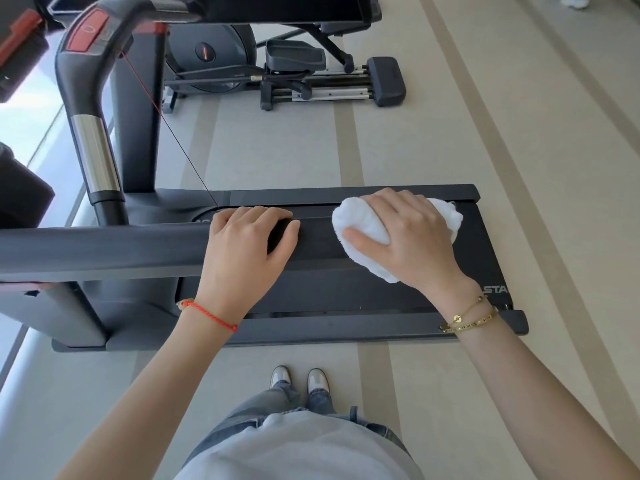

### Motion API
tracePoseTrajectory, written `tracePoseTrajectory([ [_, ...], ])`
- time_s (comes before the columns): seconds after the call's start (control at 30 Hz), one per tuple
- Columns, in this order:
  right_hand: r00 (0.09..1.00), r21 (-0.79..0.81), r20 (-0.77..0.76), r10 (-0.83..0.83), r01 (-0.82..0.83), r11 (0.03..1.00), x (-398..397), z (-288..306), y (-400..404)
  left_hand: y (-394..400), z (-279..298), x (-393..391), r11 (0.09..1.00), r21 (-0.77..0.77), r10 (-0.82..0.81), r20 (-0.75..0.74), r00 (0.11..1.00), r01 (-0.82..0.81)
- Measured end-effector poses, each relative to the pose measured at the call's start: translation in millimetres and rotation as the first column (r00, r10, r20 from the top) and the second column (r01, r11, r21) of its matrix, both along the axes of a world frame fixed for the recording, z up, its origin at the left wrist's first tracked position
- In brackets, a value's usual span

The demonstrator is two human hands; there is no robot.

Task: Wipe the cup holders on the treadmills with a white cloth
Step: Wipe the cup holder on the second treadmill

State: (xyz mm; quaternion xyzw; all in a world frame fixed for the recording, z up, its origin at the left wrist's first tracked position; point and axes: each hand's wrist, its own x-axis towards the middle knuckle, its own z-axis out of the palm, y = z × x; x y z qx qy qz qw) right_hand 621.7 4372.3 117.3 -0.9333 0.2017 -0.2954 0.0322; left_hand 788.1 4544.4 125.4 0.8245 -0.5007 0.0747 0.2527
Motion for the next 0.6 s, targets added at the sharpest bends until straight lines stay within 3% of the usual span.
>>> tracePoseTrajectory([
  [0.33, 0.956, 0.031, -0.293, 0.000, 0.009, 0.999, 45, 22, 18, 17, -4, 9, 0.995, -0.068, 0.078, 0.016, 0.997, -0.077],
  [0.43, 0.960, 0.014, -0.279, 0.008, -0.004, 1.000, 60, 20, 30, 19, -6, 10, 0.994, -0.069, 0.081, 0.024, 0.996, -0.080],
  [0.6, 0.994, -0.101, -0.110, -0.023, 0.012, 0.995, 52, 8, 39, 18, -8, 9, 0.994, -0.075, 0.086, 0.013, 0.996, -0.085],
])
